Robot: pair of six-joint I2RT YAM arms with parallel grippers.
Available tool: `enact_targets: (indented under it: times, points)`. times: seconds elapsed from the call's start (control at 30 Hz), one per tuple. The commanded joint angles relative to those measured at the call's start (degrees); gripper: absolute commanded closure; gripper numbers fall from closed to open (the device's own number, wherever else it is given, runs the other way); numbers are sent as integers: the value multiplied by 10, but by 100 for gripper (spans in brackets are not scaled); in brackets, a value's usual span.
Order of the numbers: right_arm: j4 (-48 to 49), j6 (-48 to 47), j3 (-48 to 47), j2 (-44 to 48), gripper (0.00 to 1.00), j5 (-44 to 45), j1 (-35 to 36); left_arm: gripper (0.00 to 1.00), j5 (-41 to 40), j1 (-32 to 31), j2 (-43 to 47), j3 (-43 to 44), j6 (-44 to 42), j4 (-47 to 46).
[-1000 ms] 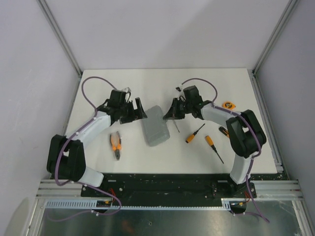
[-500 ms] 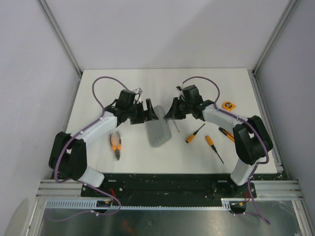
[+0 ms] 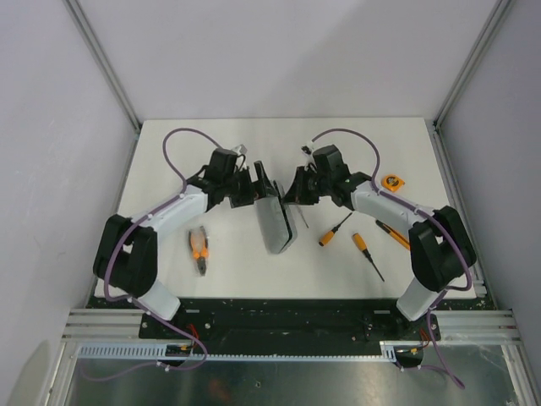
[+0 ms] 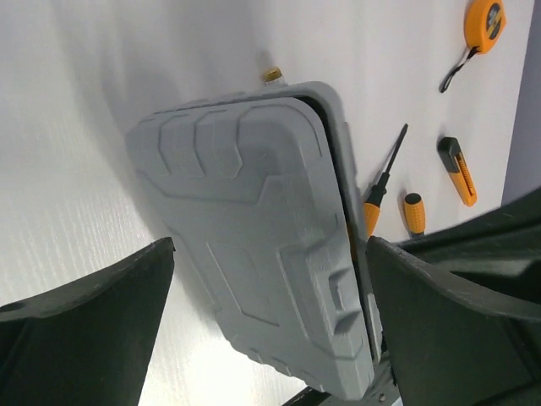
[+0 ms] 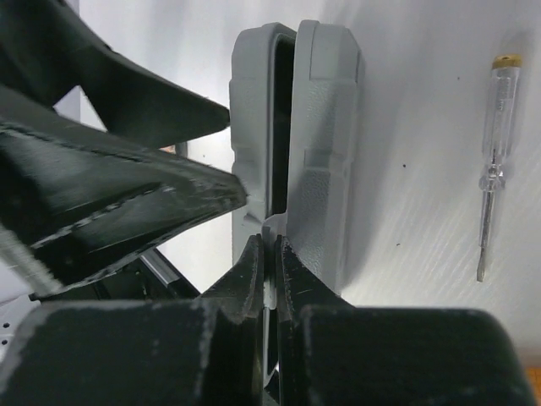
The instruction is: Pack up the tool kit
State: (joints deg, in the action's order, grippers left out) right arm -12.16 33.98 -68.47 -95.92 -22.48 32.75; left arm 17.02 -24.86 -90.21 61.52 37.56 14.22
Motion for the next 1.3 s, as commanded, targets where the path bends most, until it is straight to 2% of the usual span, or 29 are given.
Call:
enact_targets:
  times: [0.0, 0.17, 0.37, 0.6, 0.83, 1.27]
  points:
    - [30, -10, -8, 39, 100, -6, 6, 1, 5, -7, -15, 28, 10, -13]
    - [25, -15, -8, 41, 100, -1, 10, 2, 5, -8, -42, 30, 4, -6]
    - [-5, -13, -8, 30, 100, 22, -3, 30, -25, -8, -42, 12, -12, 10]
    - [-37, -29, -8, 9, 100, 45, -34, 42, -82, -4, -4, -7, -42, 31]
    - [-33, -45, -9, -25, 100, 44, -54, 43, -103, 44, 29, -46, -30, 45]
    - [25, -51, -8, -130, 100, 2, -38, 44, -125, 116, 26, -84, -55, 47]
